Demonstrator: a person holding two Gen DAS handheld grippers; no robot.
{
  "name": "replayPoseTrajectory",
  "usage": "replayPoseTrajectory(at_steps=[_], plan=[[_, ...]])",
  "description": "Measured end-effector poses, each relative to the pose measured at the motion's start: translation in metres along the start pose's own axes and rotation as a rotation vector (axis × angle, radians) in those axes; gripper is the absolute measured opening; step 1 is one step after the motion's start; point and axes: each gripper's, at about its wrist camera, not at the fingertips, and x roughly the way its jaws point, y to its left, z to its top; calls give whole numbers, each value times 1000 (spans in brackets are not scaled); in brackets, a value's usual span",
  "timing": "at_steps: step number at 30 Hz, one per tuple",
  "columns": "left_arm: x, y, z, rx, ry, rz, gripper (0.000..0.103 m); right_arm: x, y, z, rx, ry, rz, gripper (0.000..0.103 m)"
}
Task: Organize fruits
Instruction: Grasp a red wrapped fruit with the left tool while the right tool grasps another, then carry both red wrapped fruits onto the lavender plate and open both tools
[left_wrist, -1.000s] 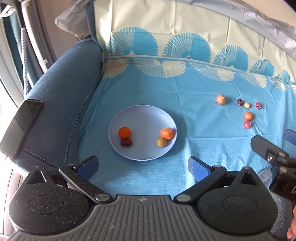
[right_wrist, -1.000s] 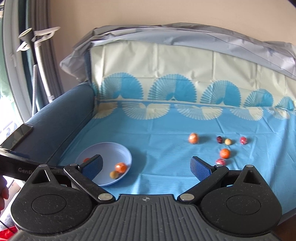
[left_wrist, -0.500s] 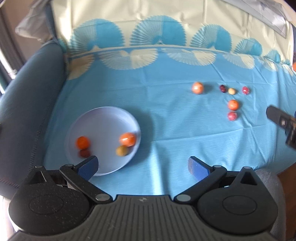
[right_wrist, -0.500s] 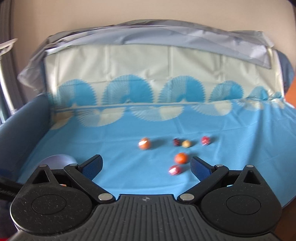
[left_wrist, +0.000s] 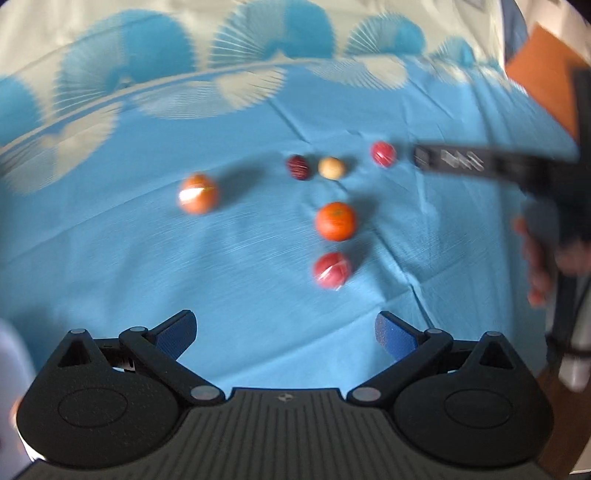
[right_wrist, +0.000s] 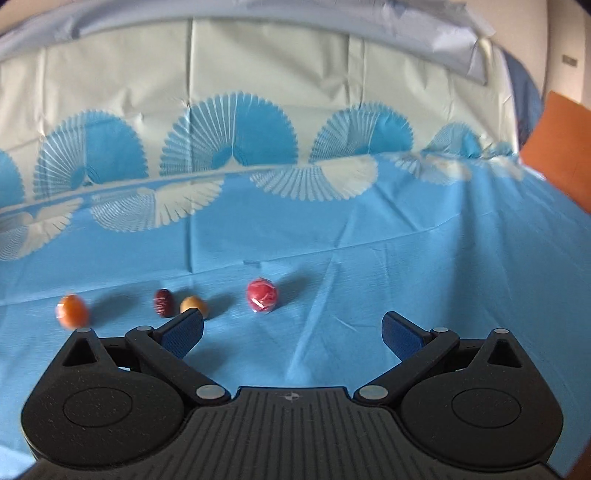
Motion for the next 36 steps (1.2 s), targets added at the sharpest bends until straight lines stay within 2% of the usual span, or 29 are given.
replayPoseTrajectory(at_steps=[5,10,11,12,13,14,15,16,17,19,22,25,30,36], plan=[[54,-10,17,13,11,-8,103,66,5,2,-53,33,34,100],[79,0,23,-19,22,0,103,106,13,1,-78,51,50,100],[77,0,21,-28,5,3,101,111,14,-1,-81,64,47,101],[75,0,20,-22,-7,2,91,114,16,-3,-89,44,43,101],[71,-2,19,0,-20,-8,83,112,18,-6,-114,21,47,95],[65,-4,18,24,-36,-28,59,108,21,-7,-139,5,60,87],[60,-6,17,46,-43,-45,44,103,24,-9,-159,-8,93,64],[58,-9,18,60,-42,-50,35,97,29,-10,-185,-21,110,40],[58,-10,19,64,-40,-56,34,93,35,-12,-219,-27,101,30],[55,-11,18,59,-29,-74,34,88,41,-10,-239,-20,88,31],[37,-7,18,61,-56,-54,34,75,31,0,-132,-23,68,31],[3,5,17,31,-88,-27,34,46,17,13,-56,-61,47,31],[-74,46,3,-58,-143,29,34,-26,18,27,-29,-140,78,31],[-166,100,-37,-152,-188,125,34,-128,61,20,-51,-220,182,31]])
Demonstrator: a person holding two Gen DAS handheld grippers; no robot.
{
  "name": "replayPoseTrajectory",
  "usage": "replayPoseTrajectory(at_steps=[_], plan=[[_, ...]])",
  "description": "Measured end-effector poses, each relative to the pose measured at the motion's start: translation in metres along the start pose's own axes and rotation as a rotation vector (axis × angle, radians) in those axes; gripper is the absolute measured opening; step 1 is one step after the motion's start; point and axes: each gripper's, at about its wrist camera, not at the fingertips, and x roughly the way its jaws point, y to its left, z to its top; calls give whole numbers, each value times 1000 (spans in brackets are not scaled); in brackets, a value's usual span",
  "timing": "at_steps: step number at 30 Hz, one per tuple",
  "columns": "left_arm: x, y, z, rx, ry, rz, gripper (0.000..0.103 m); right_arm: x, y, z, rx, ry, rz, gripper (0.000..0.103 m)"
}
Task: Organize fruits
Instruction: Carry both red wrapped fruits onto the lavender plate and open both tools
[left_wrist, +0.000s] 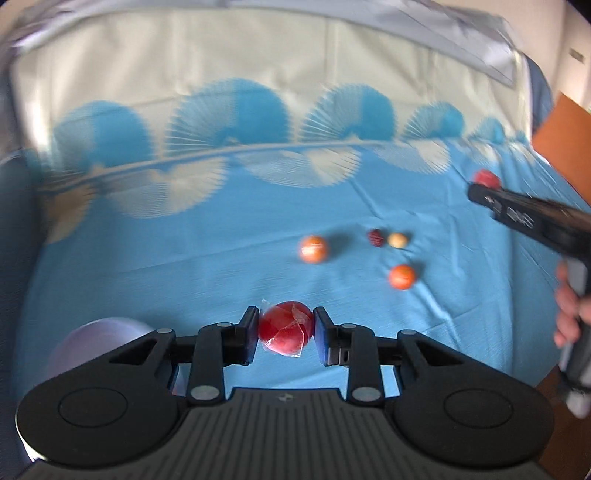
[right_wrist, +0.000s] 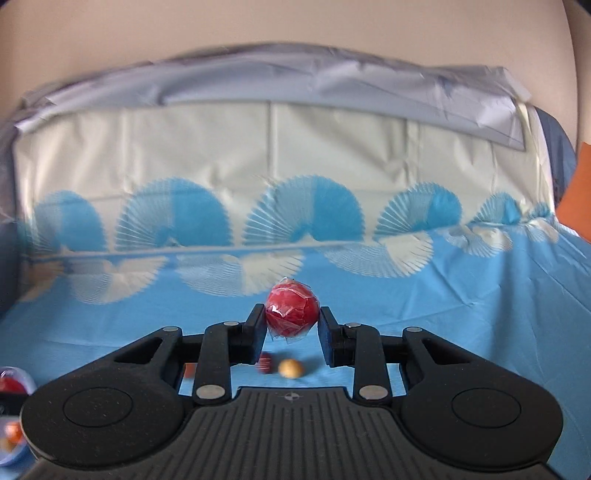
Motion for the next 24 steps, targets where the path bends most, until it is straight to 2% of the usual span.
replayPoseTrajectory(at_steps=[4,11,17,24], plan=[[-51,39,-20,-55,-11,76,34,-57,52,-8,-9,14,135,32],[-116,93,-68,-175,-13,103,34,-139,138,-42,-50,122,302,32],[-151,130,-103,-258,-24,126,34,-188,193,-59,-152,167,393,32],[-178,153,-124,-293,-72,160,34,-212,231,-62,-230,158,430,32]])
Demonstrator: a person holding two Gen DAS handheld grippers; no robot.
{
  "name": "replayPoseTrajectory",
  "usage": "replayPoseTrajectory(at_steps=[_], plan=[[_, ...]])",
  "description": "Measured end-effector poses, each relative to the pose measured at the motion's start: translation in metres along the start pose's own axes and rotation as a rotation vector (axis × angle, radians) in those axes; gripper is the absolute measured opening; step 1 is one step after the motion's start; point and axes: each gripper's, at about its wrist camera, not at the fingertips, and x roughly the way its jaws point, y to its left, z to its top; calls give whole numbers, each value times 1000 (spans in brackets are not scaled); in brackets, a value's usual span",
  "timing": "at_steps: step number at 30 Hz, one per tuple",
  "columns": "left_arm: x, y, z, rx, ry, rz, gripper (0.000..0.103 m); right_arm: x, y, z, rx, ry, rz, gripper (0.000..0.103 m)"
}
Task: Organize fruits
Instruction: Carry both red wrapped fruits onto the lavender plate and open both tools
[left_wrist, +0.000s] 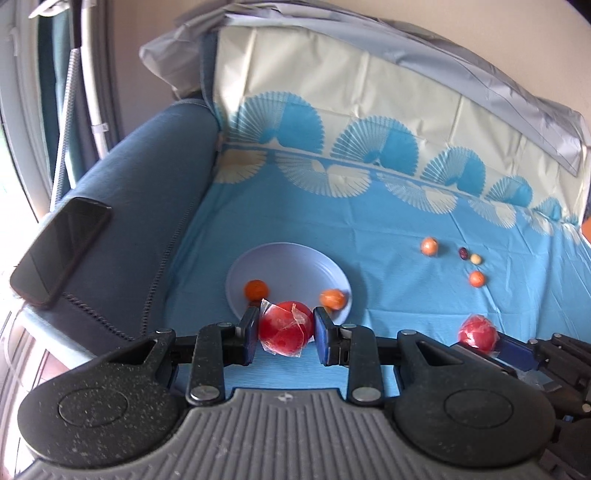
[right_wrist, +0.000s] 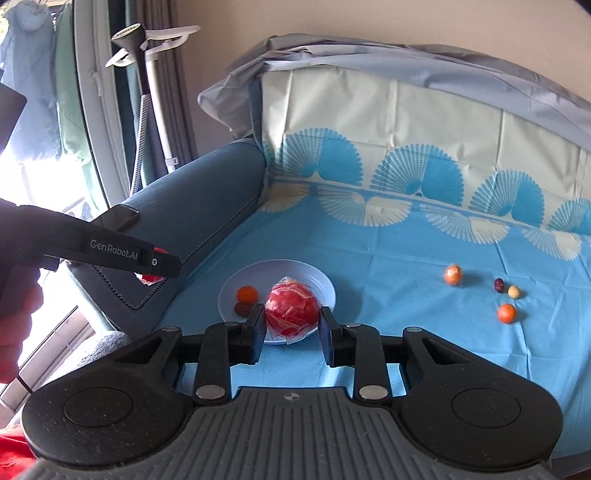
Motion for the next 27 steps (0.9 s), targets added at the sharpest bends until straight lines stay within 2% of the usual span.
replayPoseTrajectory(at_steps=[8,27], plan=[[-5,16,-5,-29,-8,-5,34,-5,11,4,-31,-4,-14,32],[14,13,0,-23,28,3,34,14,3,7,-4,21,-34,32]])
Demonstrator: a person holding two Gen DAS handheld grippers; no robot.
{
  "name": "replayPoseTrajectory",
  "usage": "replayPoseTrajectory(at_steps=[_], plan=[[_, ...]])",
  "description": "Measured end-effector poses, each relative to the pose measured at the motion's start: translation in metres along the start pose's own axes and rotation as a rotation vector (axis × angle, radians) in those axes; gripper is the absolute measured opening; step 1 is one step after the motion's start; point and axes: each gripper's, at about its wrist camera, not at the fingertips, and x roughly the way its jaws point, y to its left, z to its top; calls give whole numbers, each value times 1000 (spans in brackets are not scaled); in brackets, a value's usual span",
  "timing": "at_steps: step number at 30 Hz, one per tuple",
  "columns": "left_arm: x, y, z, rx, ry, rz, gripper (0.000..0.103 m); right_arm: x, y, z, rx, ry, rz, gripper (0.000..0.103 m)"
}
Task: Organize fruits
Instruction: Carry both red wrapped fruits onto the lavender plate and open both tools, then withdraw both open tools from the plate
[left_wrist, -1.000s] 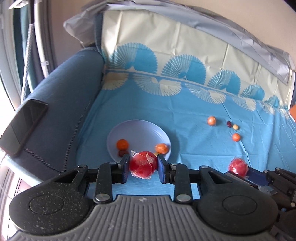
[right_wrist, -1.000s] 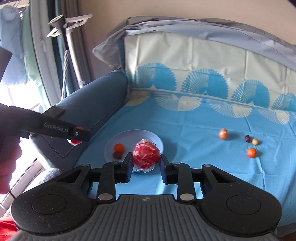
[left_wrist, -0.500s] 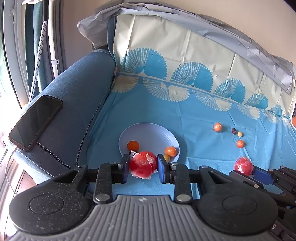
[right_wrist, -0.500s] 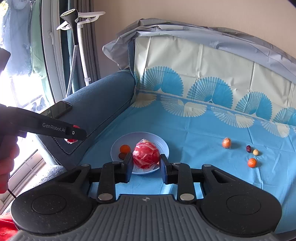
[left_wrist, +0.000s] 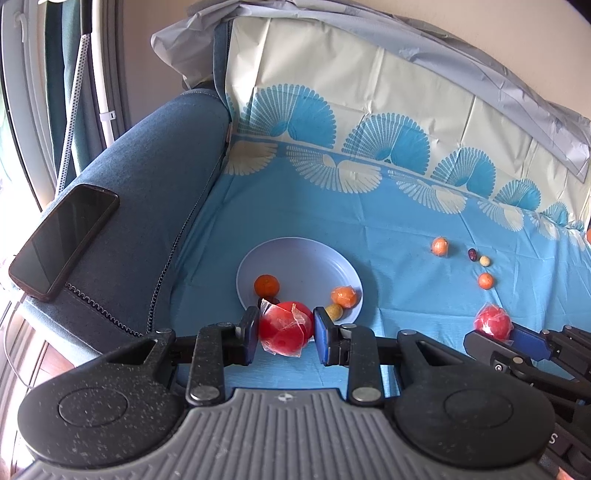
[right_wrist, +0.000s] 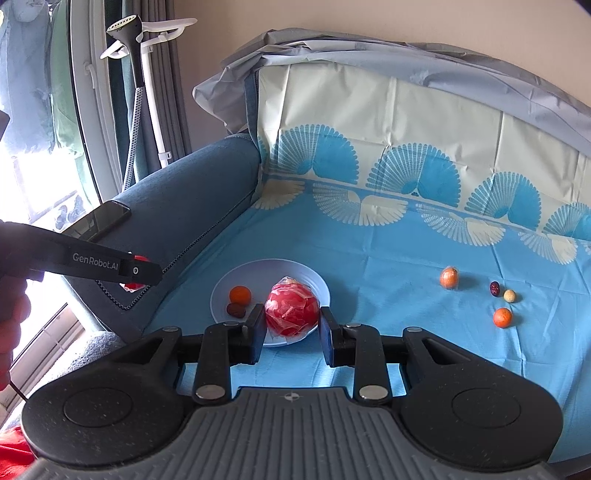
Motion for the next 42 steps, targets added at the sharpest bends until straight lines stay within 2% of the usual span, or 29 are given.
replayPoseTrajectory(at_steps=[9,19,25,35,42], plan=[[23,-3,14,22,25,8,34,23,-4,4,7,29,-5,32],[68,3,34,13,67,7,34,67,-4,12,-1,84,19,32],[108,6,49,28,97,-3,34,113,-2,16,-24,130,19,32],[197,1,63,57,184,24,34,199,-7,16,-55,200,23,32],[239,3,63,80,222,46,35,238,-18,10,-70,226,25,32]])
